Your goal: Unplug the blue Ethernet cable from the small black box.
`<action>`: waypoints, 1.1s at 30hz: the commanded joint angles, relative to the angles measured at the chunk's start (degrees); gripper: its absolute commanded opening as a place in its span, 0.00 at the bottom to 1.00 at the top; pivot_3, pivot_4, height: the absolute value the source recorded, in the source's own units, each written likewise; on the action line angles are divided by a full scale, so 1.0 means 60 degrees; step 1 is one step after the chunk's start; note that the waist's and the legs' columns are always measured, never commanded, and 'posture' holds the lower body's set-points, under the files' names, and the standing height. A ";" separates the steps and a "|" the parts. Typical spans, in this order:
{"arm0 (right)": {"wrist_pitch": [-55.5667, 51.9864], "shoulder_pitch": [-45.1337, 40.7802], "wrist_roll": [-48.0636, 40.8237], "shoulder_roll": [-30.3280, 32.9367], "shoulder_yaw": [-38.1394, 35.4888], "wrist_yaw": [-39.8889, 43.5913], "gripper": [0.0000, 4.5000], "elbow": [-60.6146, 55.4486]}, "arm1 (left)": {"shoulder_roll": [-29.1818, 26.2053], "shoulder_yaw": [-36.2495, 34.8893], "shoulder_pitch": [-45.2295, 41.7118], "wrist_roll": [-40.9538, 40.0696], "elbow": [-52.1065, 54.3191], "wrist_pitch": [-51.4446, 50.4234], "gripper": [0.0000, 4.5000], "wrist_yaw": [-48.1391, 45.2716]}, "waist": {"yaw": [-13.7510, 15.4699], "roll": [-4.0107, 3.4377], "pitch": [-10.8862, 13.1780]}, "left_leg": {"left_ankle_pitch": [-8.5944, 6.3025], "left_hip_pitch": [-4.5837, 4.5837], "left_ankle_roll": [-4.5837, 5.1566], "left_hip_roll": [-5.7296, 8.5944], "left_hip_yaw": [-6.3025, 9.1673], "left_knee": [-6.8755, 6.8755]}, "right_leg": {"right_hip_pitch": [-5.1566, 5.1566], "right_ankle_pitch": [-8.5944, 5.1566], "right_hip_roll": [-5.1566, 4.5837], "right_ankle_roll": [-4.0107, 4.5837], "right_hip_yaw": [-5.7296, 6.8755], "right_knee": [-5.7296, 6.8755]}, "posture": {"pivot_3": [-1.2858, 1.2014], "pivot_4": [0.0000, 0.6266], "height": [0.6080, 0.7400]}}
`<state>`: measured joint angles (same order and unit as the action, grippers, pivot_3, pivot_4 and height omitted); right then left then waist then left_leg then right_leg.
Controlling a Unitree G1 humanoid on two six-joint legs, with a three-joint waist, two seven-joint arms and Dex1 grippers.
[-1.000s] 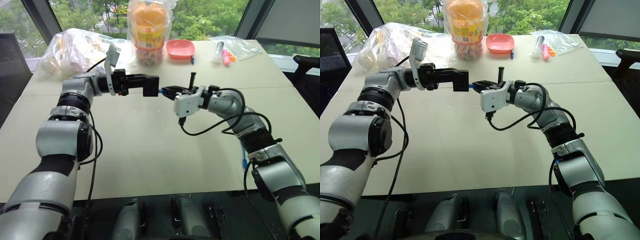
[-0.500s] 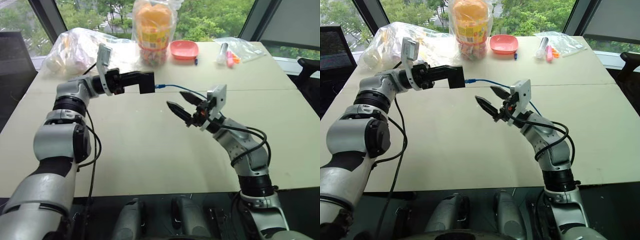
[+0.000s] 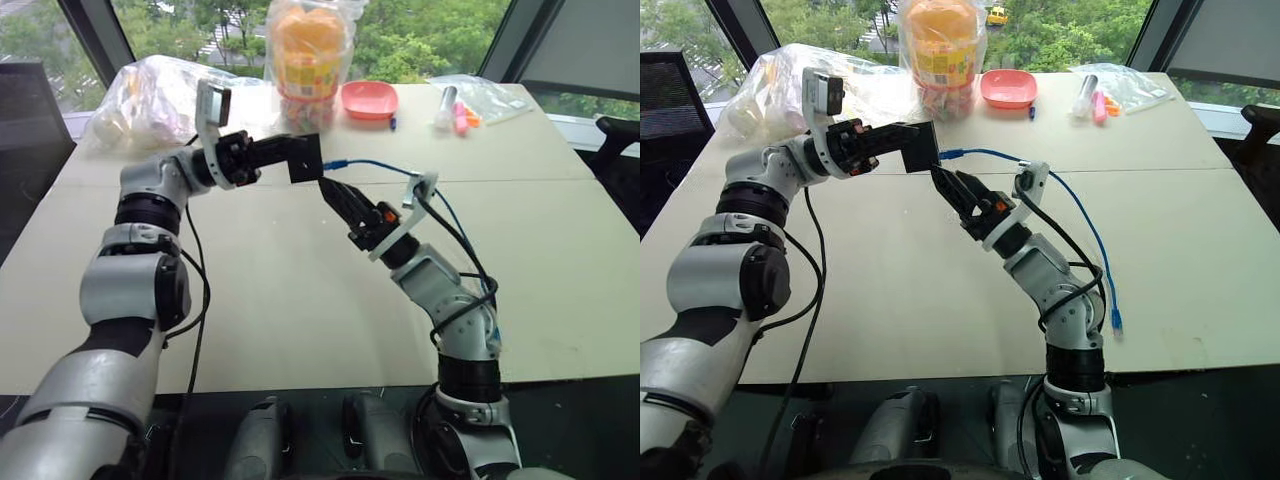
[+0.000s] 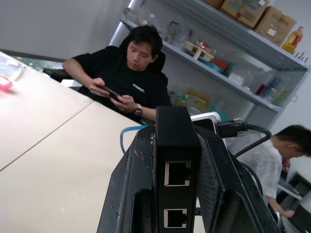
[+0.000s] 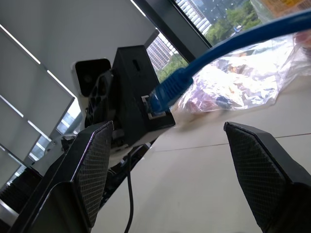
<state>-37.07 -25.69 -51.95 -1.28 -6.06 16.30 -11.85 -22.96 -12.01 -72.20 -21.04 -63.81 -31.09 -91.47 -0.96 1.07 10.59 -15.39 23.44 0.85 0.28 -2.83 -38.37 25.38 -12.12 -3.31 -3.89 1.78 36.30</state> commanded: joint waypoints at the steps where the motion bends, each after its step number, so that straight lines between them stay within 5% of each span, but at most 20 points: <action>1: 0.0315 -0.0305 0.0015 -0.0118 -0.0075 0.0037 0.84 -0.0003 | -0.0066 -0.0155 -0.0101 -0.0294 0.0504 -0.0135 0.11 -0.0007 | 0.0002 0.0000 0.0000 | 0.0000 0.0000 0.0000 0.0000 0.0001 0.0000 | 0.0000 0.0000 0.0001 0.0000 0.0000 0.0000 | 0.52 0.24 1.00; 20: 0.0697 -0.0411 -0.0176 -0.0486 -0.0110 0.0033 0.84 0.0247 | -0.0044 -0.0098 0.0067 -0.0465 0.0861 -0.0391 0.11 0.0100 | 0.0008 0.0000 0.0000 | -0.0001 0.0003 0.0001 0.0000 0.0002 0.0000 | 0.0000 0.0000 0.0000 -0.0001 -0.0001 -0.0002 | 0.52 0.24 1.00; 23: 0.0754 -0.0399 -0.0105 -0.0542 -0.0059 0.0068 0.66 0.0264 | -0.0038 -0.0078 0.0076 -0.0480 0.0887 -0.0390 0.11 0.0106 | 0.0008 0.0000 0.0000 | 0.0000 0.0003 0.0001 0.0000 0.0002 0.0000 | 0.0000 0.0000 0.0000 0.0000 -0.0002 -0.0002 | 0.52 0.24 1.00; 29: 0.0929 -0.0385 -0.0159 -0.0761 -0.0035 0.0162 0.04 0.0272 | -0.0026 -0.0049 0.0118 -0.0543 0.0968 -0.0448 0.11 0.0135 | 0.0001 0.0000 0.0000 | 0.0000 0.0003 0.0001 0.0000 0.0001 0.0001 | 0.0003 0.0000 0.0001 0.0000 -0.0003 -0.0002 | 0.52 0.24 1.00; 33: 0.0982 -0.0369 -0.0290 -0.0860 -0.0037 0.0225 0.00 0.0271 | -0.0038 -0.0044 0.0148 -0.0635 0.1024 -0.0519 0.11 0.0187 | 0.0017 0.0001 0.0000 | 0.0000 0.0003 0.0001 0.0000 0.0001 0.0001 | 0.0001 0.0000 -0.0001 0.0000 -0.0003 -0.0002 | 0.52 0.24 1.00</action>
<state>-31.84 -27.12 -53.18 -5.78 -6.31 17.80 -9.16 -23.04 -12.59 -70.44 -24.55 -60.10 -34.53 -90.18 -0.86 1.08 10.59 -15.39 23.45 0.85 0.28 -2.82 -38.36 25.38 -12.12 -3.32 -3.89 1.77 36.29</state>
